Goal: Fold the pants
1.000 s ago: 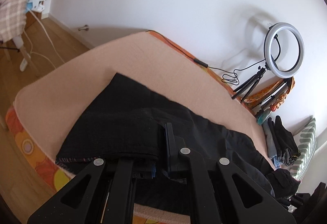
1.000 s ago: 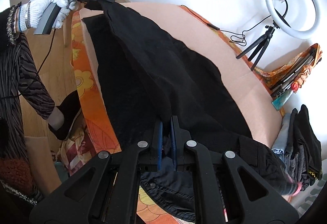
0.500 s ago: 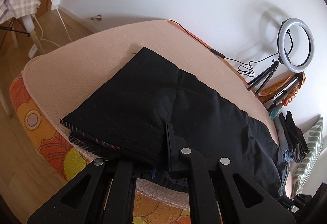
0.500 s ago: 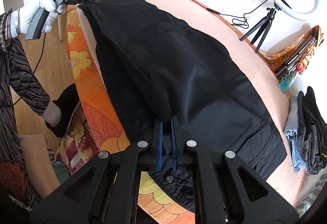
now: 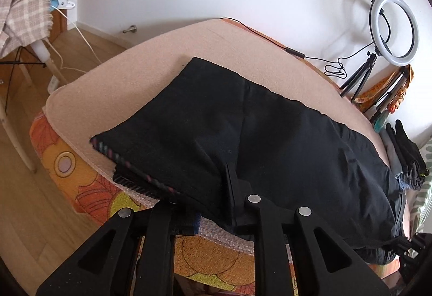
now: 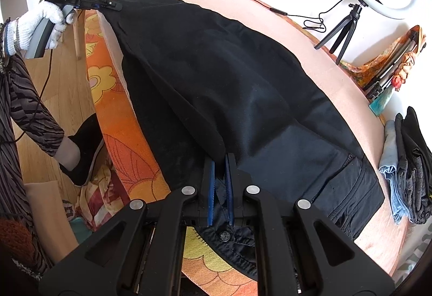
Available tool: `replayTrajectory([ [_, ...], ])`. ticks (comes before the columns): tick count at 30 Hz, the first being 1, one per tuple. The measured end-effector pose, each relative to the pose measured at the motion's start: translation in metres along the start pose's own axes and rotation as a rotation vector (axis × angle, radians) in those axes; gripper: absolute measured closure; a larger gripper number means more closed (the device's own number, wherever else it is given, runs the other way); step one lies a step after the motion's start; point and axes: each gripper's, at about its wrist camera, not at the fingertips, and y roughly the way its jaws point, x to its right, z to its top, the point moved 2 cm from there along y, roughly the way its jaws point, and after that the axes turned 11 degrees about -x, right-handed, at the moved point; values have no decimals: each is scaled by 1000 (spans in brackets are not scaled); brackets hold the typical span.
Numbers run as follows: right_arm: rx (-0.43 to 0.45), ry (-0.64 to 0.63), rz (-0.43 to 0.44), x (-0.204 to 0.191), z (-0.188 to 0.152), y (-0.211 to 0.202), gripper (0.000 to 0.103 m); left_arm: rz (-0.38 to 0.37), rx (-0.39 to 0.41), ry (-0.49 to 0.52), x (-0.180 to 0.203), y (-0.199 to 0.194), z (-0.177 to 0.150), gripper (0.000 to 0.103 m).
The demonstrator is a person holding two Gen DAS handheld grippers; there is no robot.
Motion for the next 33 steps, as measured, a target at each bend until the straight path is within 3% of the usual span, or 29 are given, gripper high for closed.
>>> replayTrajectory([
  [11, 15, 50, 15, 3, -2, -1, 95, 44, 20, -26, -21, -28, 3, 84],
  [21, 7, 107, 95, 5, -15, -8, 91, 49, 117, 86, 12, -60, 8, 84],
  [24, 15, 151, 116, 10, -29, -18, 90, 43, 166, 80, 17, -73, 9, 74],
  [27, 58, 270, 169, 30, -48, -36, 78, 30, 211, 45, 12, -86, 11, 73],
  [29, 106, 404, 208, 52, -65, -50, 57, 6, 208, 51, 15, -89, 13, 73],
  [33, 168, 689, 273, 104, -101, -62, 54, -57, 187, 132, 45, -84, 16, 73],
])
